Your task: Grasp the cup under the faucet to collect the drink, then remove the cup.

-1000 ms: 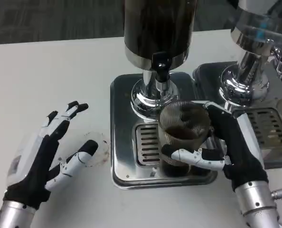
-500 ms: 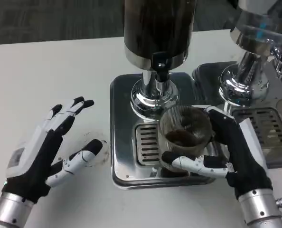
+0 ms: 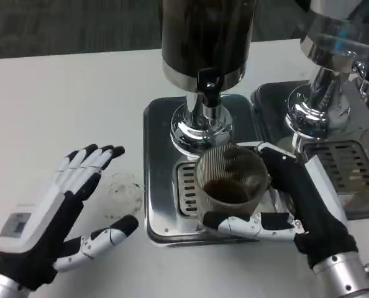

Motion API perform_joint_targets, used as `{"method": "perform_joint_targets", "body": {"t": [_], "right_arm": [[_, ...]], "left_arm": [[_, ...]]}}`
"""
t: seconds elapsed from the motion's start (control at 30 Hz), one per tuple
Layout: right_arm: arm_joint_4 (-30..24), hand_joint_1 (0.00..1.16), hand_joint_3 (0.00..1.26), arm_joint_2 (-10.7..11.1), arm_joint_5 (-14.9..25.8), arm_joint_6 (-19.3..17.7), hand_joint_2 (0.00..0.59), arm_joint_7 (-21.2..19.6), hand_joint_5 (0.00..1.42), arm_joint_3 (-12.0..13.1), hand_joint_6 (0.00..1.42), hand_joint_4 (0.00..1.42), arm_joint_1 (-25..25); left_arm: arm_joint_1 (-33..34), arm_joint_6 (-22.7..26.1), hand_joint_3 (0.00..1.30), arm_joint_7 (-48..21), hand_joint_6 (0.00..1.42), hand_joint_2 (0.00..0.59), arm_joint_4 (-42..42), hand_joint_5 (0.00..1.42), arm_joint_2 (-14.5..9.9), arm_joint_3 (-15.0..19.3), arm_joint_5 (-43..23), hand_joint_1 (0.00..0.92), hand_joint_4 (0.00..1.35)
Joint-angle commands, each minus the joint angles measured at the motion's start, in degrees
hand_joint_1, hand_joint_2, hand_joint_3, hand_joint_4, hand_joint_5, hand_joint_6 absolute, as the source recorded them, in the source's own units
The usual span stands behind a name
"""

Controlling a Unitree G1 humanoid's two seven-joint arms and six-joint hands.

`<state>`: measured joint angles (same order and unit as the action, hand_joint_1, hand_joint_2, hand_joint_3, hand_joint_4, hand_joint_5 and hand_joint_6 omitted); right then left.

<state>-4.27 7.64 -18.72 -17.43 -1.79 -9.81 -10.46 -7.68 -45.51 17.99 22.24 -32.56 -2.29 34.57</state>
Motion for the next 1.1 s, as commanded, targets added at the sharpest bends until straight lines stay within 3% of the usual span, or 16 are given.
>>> {"method": "perform_joint_targets", "body": {"t": [0.03,0.37,0.63,0.8,1.1], "right_arm": [[-3.29,1.0,0.7,-0.26,1.09,0.02,0.108,0.72,0.72,-0.18,0.88,0.74,-1.25],[-7.83,1.0,0.7,0.21,2.16,0.61,0.106,3.47,0.72,-0.1,0.88,0.75,-5.06],[-9.86,1.0,0.7,0.57,2.85,0.62,0.107,4.93,0.72,-0.16,0.88,0.76,-7.15],[-12.62,1.0,0.7,2.2,3.68,0.73,0.107,6.74,0.72,0.16,0.88,0.76,-9.1],[-15.0,1.0,0.69,2.94,2.96,0.95,0.107,7.35,0.72,-0.07,0.89,0.76,-10.03]], "left_arm": [[-3.93,2.67,0.09,0.99,0.0,0.186,-3.57,0.0,-1.5,1.61,1.92,0.0,0.0],[-13.21,4.57,0.07,4.88,0.0,0.187,-11.76,0.0,-0.43,4.34,4.87,0.0,0.0],[-15.44,4.61,0.07,5.18,0.0,0.188,-13.88,0.0,-1.14,4.47,5.54,0.0,0.0],[-16.87,4.5,0.07,5.0,0.0,0.188,-14.88,0.0,-1.52,4.87,5.66,0.0,0.0],[-18.43,5.05,0.07,4.8,0.0,0.188,-16.38,0.0,0.0,3.95,6.44,0.0,0.0]]}}
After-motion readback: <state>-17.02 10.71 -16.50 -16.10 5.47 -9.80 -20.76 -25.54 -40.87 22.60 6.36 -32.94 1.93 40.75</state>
